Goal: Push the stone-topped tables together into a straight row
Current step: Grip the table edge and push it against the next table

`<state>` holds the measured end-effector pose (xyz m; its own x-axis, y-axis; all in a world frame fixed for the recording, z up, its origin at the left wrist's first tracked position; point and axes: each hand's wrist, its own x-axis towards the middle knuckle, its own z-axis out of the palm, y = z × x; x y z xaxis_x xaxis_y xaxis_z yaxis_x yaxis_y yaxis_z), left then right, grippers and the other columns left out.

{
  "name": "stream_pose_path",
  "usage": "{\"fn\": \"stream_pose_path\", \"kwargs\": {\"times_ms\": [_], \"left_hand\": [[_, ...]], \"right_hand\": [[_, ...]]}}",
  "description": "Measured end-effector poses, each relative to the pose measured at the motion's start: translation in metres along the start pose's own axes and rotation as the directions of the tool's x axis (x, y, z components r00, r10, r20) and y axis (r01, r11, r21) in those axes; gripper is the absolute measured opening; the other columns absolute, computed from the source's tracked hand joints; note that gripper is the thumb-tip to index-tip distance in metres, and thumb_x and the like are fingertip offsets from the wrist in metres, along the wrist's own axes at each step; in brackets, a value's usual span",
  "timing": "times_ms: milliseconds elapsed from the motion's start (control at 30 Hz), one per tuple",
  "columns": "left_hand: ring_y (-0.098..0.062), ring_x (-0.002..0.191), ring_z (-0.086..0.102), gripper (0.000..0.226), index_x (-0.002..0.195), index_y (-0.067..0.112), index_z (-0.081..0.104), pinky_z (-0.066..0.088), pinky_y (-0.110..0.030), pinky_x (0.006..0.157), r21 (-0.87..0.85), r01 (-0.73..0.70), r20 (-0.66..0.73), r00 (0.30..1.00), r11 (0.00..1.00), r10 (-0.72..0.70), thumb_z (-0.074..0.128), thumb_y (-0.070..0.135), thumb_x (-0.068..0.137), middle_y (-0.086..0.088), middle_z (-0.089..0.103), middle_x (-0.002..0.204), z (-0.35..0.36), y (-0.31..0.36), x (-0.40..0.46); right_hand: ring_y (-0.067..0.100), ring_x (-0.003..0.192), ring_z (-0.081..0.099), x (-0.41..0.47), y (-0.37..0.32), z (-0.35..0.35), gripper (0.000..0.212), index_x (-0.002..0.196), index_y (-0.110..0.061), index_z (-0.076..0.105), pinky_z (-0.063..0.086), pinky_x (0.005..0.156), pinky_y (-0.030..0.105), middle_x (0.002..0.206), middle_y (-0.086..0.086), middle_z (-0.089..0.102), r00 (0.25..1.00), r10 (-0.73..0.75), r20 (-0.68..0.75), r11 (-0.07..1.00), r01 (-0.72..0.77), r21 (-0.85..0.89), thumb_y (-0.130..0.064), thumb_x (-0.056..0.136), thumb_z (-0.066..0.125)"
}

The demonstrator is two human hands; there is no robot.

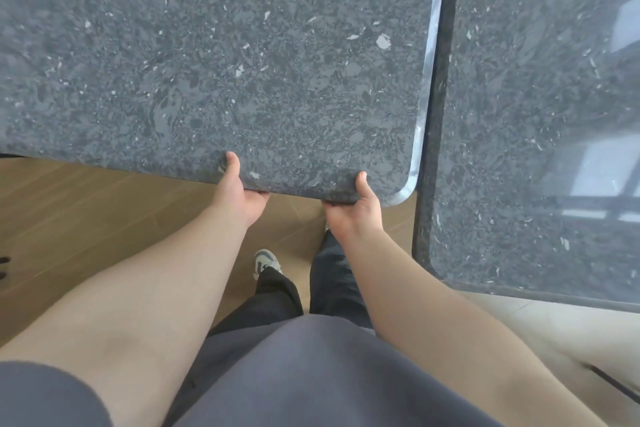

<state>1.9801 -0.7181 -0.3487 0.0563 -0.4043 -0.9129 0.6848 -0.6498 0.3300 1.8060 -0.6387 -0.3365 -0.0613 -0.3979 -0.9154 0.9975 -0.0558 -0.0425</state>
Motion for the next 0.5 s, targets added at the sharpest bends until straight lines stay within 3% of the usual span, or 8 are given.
{"fn": "stream_pose_path", "kwargs": {"times_ms": [300,433,500], "left_hand": [[-0.028,0.097,0.071,0.049,0.113,0.014,0.058,0.06,-0.044,0.067,0.091,-0.047,-0.112,0.992,0.995,0.057,0.062,0.057,0.092,-0.009,0.07,0.112,0.012,-0.005,-0.006],[-0.028,0.098,0.07,0.051,0.116,0.014,0.055,0.061,-0.045,0.069,0.104,-0.052,-0.128,0.99,0.993,0.065,0.061,0.058,0.091,-0.01,0.07,0.113,0.014,-0.009,-0.004],[-0.029,0.1,0.07,0.054,0.118,0.014,0.055,0.061,-0.046,0.076,0.093,-0.046,-0.12,0.991,0.995,0.057,0.061,0.06,0.09,-0.01,0.069,0.116,0.016,-0.012,-0.003]], "right_hand": [[0.041,0.112,0.066,0.0,-0.009,-0.002,0.037,0.121,-0.005,0.061,0.049,0.1,0.06,0.119,0.02,0.07,0.997,0.069,0.025,0.997,-0.068,-0.027,-0.021,0.09,0.074],[0.041,0.112,0.066,0.0,-0.014,-0.004,0.038,0.121,-0.004,0.061,0.05,0.1,0.059,0.114,0.021,0.072,0.996,0.084,0.041,0.996,-0.083,-0.037,-0.021,0.089,0.074],[0.041,0.115,0.064,0.001,-0.018,-0.003,0.044,0.125,-0.005,0.059,0.048,0.102,0.059,0.121,0.021,0.069,0.996,0.078,0.037,0.996,-0.077,-0.034,-0.022,0.088,0.075]]}}
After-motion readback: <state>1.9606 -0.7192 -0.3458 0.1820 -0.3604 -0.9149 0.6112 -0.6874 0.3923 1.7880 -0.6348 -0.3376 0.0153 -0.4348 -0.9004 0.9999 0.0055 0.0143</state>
